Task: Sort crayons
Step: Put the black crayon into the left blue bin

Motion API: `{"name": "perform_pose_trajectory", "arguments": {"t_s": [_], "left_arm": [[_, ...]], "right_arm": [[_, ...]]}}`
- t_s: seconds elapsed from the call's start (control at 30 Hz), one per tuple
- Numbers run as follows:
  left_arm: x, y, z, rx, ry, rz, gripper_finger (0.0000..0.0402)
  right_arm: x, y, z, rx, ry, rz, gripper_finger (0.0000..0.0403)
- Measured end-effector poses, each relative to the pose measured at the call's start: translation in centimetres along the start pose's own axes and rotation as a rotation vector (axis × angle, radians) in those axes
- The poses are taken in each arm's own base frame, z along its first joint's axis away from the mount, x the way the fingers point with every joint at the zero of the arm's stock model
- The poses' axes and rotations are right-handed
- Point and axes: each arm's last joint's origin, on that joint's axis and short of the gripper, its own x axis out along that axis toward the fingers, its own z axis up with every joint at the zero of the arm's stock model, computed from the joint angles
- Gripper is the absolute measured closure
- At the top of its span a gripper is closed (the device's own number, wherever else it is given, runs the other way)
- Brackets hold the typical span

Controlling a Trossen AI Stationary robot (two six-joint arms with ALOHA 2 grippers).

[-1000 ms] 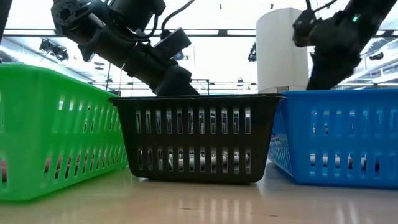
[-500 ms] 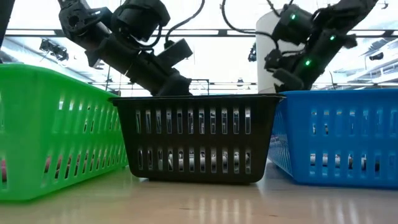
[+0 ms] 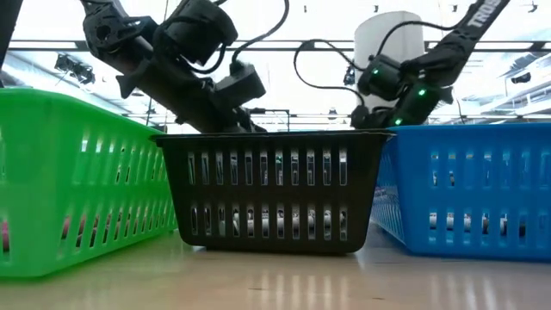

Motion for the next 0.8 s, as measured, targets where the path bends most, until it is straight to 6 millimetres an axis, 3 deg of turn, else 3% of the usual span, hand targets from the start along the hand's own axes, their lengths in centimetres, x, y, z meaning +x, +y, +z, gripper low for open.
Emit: {"name": "perform_pose_trajectory", "arguments": {"t_s": [0.3, 0.5, 0.8], "left_arm": [[0.4, 1.1, -1.5, 0.069, 0.011, 0.008, 0.0244], [-2.8, 2.6, -3.9, -0.036, -0.148, 0.079, 0.0244], [-6.4, 4.8, -5.4, -0.219, -0.311, 0.146, 0.0244]], "right_arm": [[2.4, -0.5, 1.9, 0.001, 0.077, -0.039, 0.0313], [2.7, -1.3, 3.0, 0.030, 0.083, -0.073, 0.0313], [2.4, -2.1, 4.2, 0.038, 0.078, -0.107, 0.0313]]}}
